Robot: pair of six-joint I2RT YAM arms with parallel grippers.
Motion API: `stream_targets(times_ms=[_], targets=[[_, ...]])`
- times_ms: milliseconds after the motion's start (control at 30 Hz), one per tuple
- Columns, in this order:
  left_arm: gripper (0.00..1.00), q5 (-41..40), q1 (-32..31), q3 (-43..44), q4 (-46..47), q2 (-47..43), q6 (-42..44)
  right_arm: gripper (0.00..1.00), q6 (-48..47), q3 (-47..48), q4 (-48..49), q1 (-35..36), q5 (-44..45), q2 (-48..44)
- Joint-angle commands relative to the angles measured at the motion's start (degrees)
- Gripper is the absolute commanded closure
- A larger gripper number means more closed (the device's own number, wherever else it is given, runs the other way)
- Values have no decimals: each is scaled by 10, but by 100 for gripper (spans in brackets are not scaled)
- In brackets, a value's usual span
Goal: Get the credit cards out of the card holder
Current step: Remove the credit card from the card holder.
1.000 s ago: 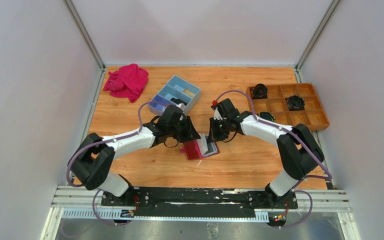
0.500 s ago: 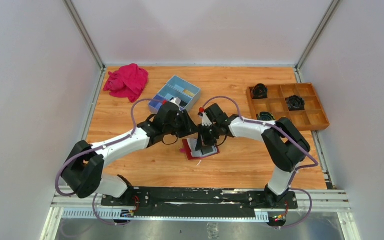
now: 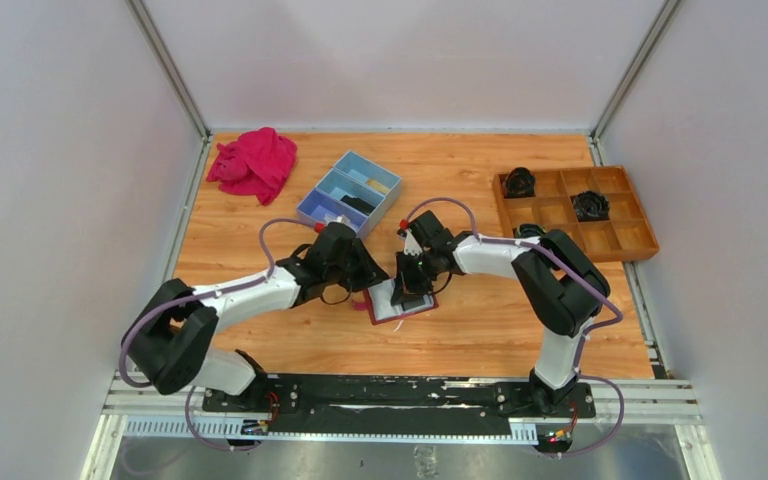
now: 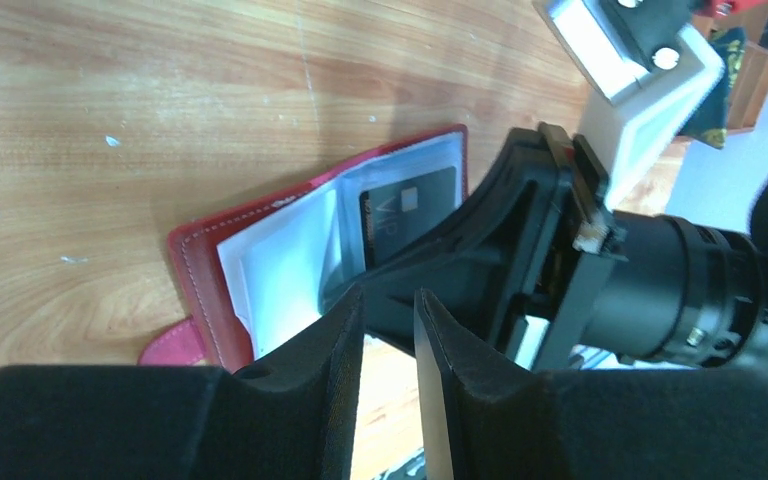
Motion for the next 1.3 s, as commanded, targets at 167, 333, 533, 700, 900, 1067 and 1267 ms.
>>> stream_targets(times_ms=[167,333,533,700,900,1067,1267], targets=[[75,-25,-1,19,25,94,-2,100,0,-15,-18,-1,18,-34],[75,-19,-1,29,24,122,6,98,-31,-26,-52,-31,55,-116],[76,11,-1,53,24,150,19,90,-51,-47,-63,-87,59,-152],[76,20,-4,76,24,141,40,87,-54,-41,-63,-102,44,-134],[73,51,-5,92,25,153,54,85,-57,-40,-59,-108,43,-114],[67,58,-5,87,25,162,53,79,-60,-47,-57,-110,38,-108],[59,86,-5,72,36,163,51,79,-58,-54,-50,-110,27,-103]])
